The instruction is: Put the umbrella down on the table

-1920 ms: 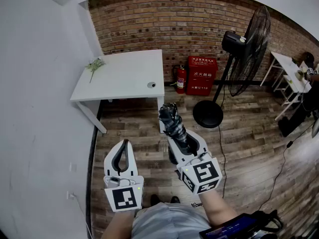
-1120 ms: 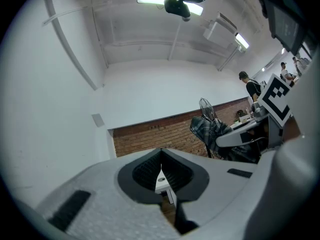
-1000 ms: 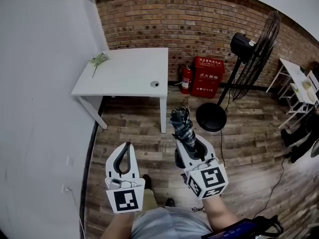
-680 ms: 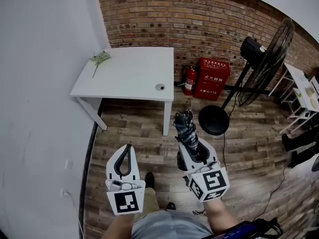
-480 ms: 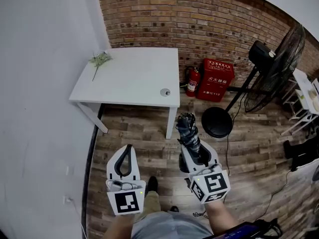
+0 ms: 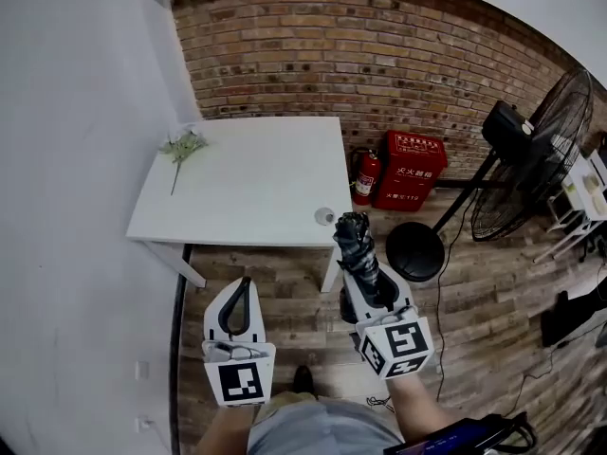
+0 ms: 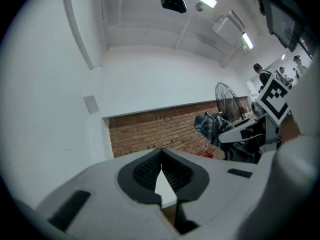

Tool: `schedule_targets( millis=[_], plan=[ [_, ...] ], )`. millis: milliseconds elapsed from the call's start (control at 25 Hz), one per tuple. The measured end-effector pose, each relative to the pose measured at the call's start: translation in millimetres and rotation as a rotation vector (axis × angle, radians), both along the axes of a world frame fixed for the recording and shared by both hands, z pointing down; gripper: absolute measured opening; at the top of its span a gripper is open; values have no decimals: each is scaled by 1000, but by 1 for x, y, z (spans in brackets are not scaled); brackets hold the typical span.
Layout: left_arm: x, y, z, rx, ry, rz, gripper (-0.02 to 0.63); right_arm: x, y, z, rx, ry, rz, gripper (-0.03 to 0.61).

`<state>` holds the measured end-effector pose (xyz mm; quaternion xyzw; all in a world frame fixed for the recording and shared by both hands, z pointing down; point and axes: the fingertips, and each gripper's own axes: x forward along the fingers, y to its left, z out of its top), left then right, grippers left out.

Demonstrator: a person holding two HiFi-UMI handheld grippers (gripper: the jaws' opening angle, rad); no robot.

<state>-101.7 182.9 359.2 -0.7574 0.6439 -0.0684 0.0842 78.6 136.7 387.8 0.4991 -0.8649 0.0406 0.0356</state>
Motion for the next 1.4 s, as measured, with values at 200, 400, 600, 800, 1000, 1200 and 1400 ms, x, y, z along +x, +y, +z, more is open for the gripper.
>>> schedule_targets(
  millis=[200,400,600,800,1000,1200,1400],
  plan=[
    [-12,-33,-9,26,9,23,8,-8,-30,-12,23,10,30,153],
    [-13,-58,-12,23,-4,42,8,-5,-53,-22,41,20,57,153],
    [-16,-83,1,2,-10,50,8,0,-77,-21,51,22,89,153],
    [-15,-112,9,-12,-18,63,8,3,-103,-15,43,18,105,153],
    [-15,-145,13,-28,-24,68,8,0,-135,-5,15,14,108,153],
    [-14,-188,26,-66,-24,68,8,1,-177,13,-27,19,104,154],
    [-13,-236,31,-82,-23,58,8,-1,-228,21,-47,20,82,155]
  ],
)
